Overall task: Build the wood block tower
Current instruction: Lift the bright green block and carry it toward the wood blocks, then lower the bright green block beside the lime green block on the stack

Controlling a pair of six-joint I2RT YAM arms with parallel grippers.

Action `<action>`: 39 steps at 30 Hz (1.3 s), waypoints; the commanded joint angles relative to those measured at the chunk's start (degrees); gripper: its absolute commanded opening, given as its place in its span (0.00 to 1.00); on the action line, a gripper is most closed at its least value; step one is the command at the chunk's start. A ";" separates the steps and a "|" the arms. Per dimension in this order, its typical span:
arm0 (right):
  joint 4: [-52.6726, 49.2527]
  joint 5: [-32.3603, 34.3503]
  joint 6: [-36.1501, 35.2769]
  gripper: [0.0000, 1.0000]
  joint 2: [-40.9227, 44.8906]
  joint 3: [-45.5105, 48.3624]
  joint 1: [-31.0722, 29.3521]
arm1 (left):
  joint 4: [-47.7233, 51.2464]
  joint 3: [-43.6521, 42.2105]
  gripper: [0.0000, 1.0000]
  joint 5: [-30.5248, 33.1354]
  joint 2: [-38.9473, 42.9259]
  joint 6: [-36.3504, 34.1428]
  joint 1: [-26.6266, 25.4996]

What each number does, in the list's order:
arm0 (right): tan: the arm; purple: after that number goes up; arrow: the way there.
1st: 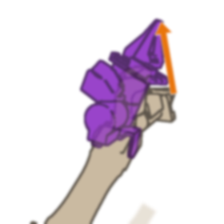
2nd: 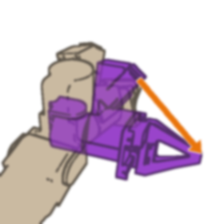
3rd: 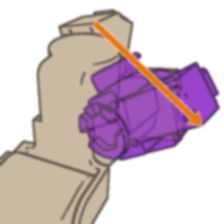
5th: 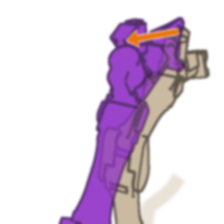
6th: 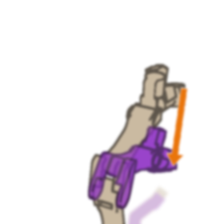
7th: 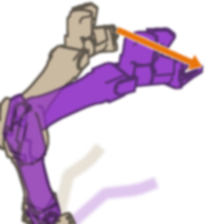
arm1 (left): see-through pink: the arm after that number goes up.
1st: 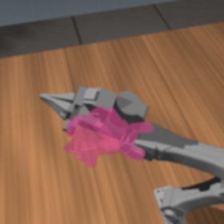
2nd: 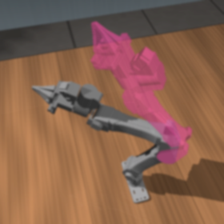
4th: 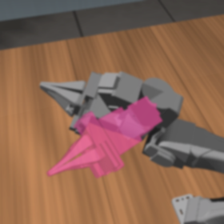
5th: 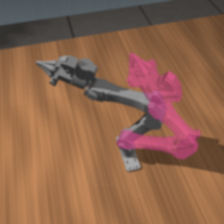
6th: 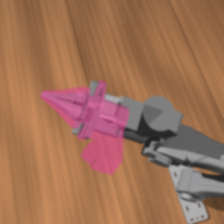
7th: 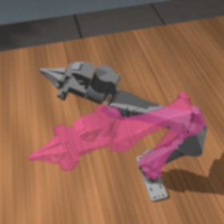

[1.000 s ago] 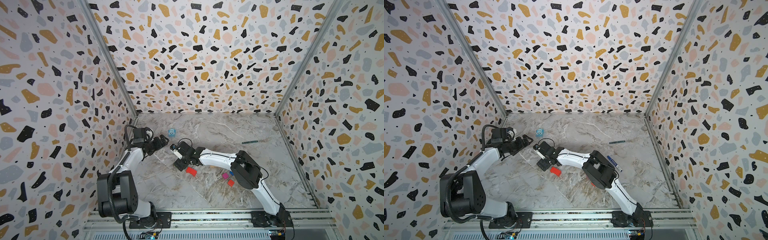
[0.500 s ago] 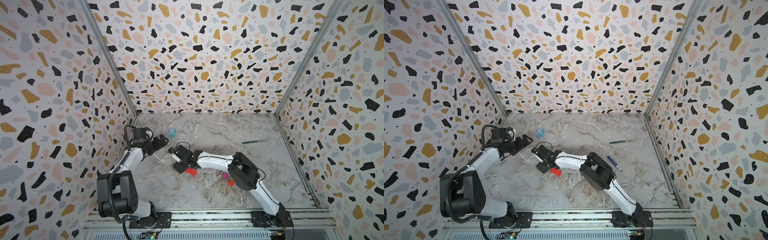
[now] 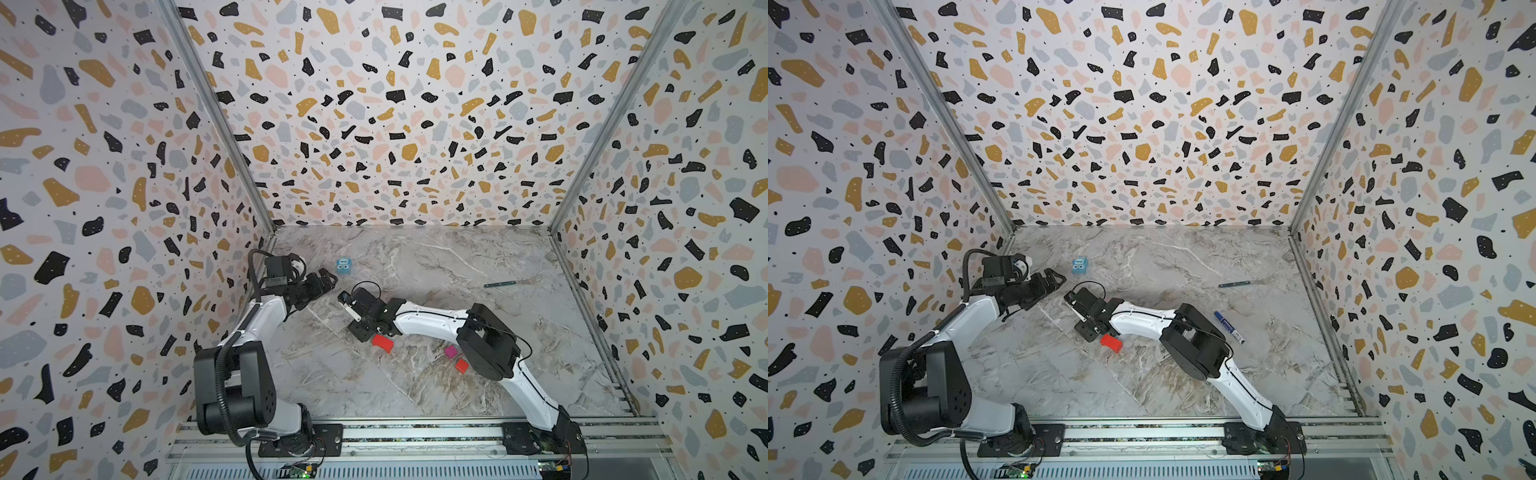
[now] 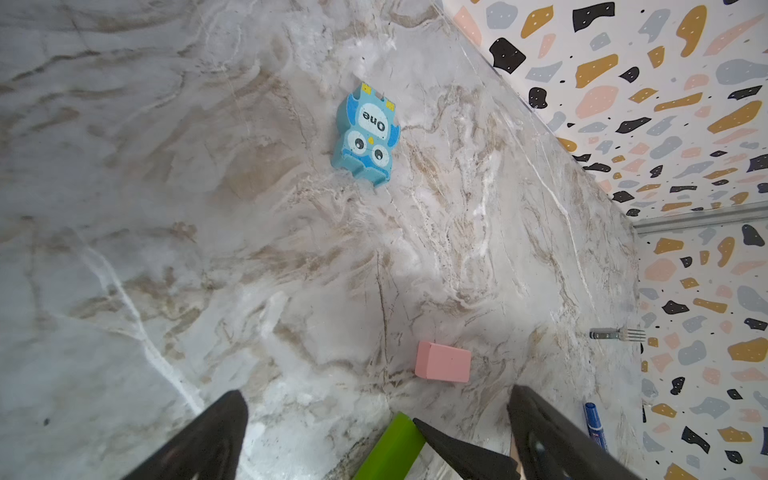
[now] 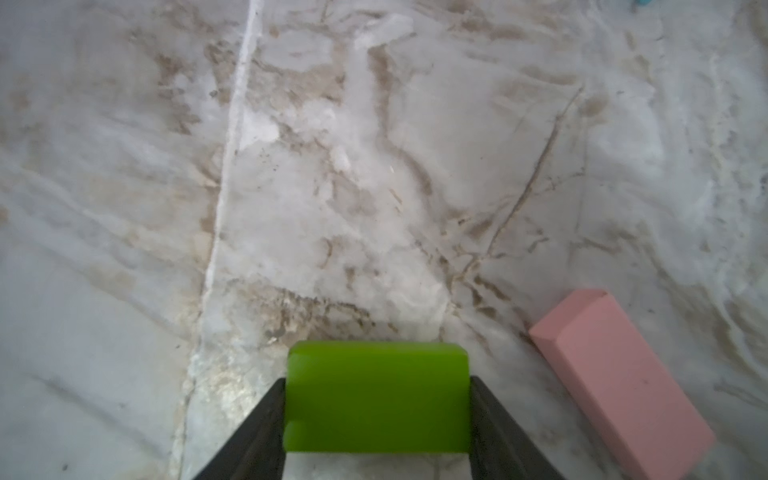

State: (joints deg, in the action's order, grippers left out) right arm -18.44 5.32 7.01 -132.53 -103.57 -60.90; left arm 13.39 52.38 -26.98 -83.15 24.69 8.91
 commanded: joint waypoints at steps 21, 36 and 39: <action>-16.73 8.85 26.31 0.51 27.54 15.41 8.47 | -0.59 -1.66 0.99 -0.37 5.71 -3.15 -16.08; -15.87 10.76 39.55 0.49 36.83 30.66 8.87 | 0.06 -1.75 0.99 -0.27 6.69 -4.56 -21.80; -15.58 10.98 40.67 0.49 37.68 32.83 8.87 | -0.10 -1.76 0.99 -0.33 6.62 -4.32 -21.83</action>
State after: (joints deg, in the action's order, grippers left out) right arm -34.26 14.96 44.71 -97.54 -71.68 -52.12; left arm 13.30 51.03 -27.73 -77.78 21.43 -12.82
